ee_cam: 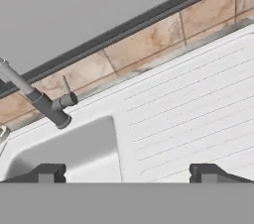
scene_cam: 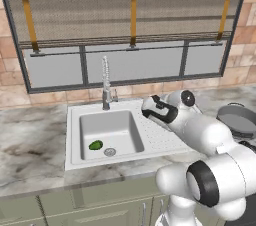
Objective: Dump the avocado from the pot into the sink. Then turn on the water and wash the avocado. Then turn off the water and put the avocado back in the pot.
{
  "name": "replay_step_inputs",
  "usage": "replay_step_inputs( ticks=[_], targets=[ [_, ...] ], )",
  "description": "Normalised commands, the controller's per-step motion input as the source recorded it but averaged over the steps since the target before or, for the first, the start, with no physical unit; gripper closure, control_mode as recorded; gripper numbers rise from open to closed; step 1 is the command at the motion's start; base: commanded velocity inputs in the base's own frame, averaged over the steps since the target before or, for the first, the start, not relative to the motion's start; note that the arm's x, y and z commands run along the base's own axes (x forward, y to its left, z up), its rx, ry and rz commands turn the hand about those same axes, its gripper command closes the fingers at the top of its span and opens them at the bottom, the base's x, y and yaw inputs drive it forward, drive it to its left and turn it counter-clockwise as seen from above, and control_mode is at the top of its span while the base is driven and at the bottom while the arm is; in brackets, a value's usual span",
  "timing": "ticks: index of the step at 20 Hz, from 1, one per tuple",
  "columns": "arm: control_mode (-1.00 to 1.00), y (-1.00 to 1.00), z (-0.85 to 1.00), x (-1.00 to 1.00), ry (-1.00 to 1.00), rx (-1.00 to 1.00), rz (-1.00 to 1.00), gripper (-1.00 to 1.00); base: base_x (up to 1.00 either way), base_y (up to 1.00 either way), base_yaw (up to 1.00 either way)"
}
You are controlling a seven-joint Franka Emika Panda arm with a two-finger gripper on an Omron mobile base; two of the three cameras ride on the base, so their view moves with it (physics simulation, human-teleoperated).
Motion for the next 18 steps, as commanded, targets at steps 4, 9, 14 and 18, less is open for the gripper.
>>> replay_step_inputs(
  ticks=[4, 9, 14, 18],
  targets=[
    [-1.00, -0.01, 1.00, -0.27, 0.16, 0.00, -0.06, -1.00, 0.00, 0.00, 0.00],
    [-1.00, -0.02, 1.00, -0.29, 0.22, 0.00, -0.06, -1.00, 0.00, 0.00, 0.00],
    [-1.00, 0.00, 0.68, -0.81, 0.32, -0.01, -0.05, -1.00, 0.00, 0.00, 0.00],
    [-1.00, 0.00, 0.03, -1.00, 0.27, -0.01, 0.00, -1.00, 0.00, 0.00, 0.00]
  ],
)
